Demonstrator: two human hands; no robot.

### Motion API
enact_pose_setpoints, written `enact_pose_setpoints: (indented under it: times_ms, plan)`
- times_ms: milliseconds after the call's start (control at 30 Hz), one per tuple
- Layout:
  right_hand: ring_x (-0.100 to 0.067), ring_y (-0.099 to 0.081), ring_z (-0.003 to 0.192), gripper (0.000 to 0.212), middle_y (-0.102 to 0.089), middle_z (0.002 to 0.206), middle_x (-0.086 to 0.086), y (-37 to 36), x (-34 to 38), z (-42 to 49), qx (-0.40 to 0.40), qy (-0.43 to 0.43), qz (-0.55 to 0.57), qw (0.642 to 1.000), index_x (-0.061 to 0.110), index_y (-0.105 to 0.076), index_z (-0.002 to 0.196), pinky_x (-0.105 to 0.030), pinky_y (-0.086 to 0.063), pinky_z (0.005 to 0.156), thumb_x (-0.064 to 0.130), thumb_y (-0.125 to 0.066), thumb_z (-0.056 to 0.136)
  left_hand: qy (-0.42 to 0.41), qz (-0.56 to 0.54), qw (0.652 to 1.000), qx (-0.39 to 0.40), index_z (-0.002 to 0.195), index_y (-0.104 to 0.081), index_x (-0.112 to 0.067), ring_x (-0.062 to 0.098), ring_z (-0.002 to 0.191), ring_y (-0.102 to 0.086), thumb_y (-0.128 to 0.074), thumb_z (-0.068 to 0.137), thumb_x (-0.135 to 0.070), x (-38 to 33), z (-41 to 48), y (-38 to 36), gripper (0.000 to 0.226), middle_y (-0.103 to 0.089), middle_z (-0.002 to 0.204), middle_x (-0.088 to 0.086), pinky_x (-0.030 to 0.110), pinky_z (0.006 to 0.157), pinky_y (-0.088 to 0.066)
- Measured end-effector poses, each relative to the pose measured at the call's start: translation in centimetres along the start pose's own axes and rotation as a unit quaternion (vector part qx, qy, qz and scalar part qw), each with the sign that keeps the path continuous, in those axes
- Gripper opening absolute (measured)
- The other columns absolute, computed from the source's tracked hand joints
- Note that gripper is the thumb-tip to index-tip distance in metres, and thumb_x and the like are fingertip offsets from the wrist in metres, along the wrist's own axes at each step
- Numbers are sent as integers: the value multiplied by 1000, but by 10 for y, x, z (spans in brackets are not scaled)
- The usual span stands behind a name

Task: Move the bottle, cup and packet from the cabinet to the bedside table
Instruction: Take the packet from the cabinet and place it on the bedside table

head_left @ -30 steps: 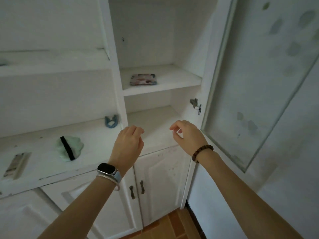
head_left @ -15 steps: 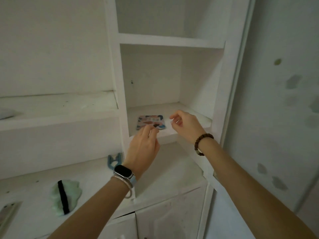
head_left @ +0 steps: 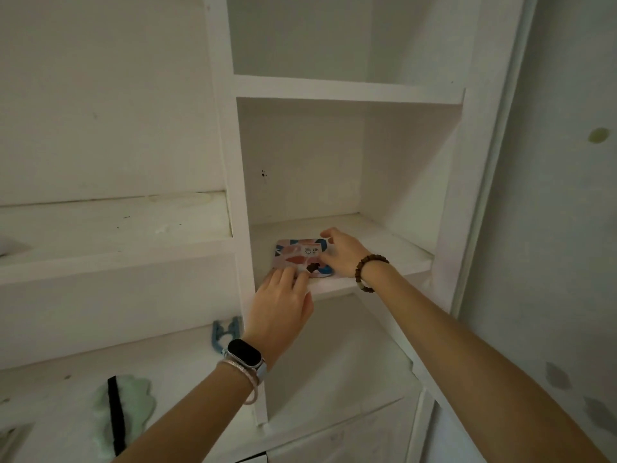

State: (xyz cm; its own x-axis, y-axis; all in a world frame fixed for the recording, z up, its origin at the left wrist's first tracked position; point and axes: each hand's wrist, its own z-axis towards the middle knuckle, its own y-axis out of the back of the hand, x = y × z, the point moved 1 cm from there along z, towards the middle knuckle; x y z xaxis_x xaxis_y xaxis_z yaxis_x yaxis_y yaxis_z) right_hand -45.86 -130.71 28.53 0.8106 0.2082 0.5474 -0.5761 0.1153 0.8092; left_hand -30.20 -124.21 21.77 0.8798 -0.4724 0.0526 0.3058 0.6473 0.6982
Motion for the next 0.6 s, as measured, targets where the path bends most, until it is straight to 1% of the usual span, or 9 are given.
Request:
enact_pose_setpoints:
  times_ms: [100,233,300,367,400,433,500,567,600]
  plan:
    - [-28,-51,124,58,-49,141,-13,-6,-1,10,-2,-5,-7,1000,14,-35,145,-37,-44,104,26,-59,93,-3,1,1000,-7,113,-57,-13,21,97,-56,-45,93,-27,1,-1,-1,28,-59,108,6,34,90,-49]
    - [-29,-54,119,52,-53,135,-14,-10,0,20,-19,1,22,1000,15,-39,141,-40,-47,101,25,-59,93,-2,4,1000,-9,114,-58,-12,22,96,-57,-47,92,-26,3,-1,-2,28,-59,107,6,34,89,-50]
    - [-28,-55,117,47,-55,131,-13,-11,0,24,-34,0,55,998,15,-41,138,-34,-49,95,22,-58,94,-5,8,1000,-10,114,-59,-11,22,96,-58,-51,91,-25,4,-1,-3,27,-60,106,7,34,89,-51]
    - [-23,-57,109,46,-58,124,-12,-9,0,27,-53,-5,95,994,13,-40,137,-23,-48,80,18,-57,95,-10,21,1000,-16,114,-60,-11,22,96,-59,-56,89,-24,4,-2,-4,28,-61,105,7,34,90,-51]
    - [-19,-58,103,46,-60,121,-12,-9,1,27,-66,-10,119,991,12,-40,137,-20,-46,75,16,-57,95,-14,25,999,-19,114,-60,-10,22,96,-59,-57,89,-24,4,-2,-5,29,-61,105,7,35,91,-50]
    - [-16,-57,98,46,-61,118,-12,-8,1,27,-80,-16,141,987,11,-40,136,-19,-45,74,16,-58,95,-18,28,999,-22,115,-59,-10,22,97,-59,-57,89,-24,4,-3,-6,30,-61,105,8,35,93,-49]
    - [-16,-55,94,45,-63,114,-10,-6,1,26,-94,-36,175,979,10,-41,135,-23,-43,79,17,-59,94,-23,35,999,-24,116,-59,-10,23,98,-58,-56,89,-24,4,-4,-7,31,-61,106,8,36,94,-48]
    - [-17,-57,96,43,-62,111,-9,-4,1,26,-88,-61,183,977,10,-45,131,-26,-44,82,19,-61,93,-25,37,999,-26,117,-58,-10,23,99,-58,-56,89,-25,3,-4,-7,32,-61,107,8,36,95,-47]
    - [-18,-59,101,42,-63,113,-9,-3,1,27,-81,-71,177,978,10,-48,130,-28,-46,85,21,-62,92,-25,35,999,-28,117,-58,-10,23,99,-58,-56,89,-25,3,-4,-7,32,-60,107,8,36,95,-47]
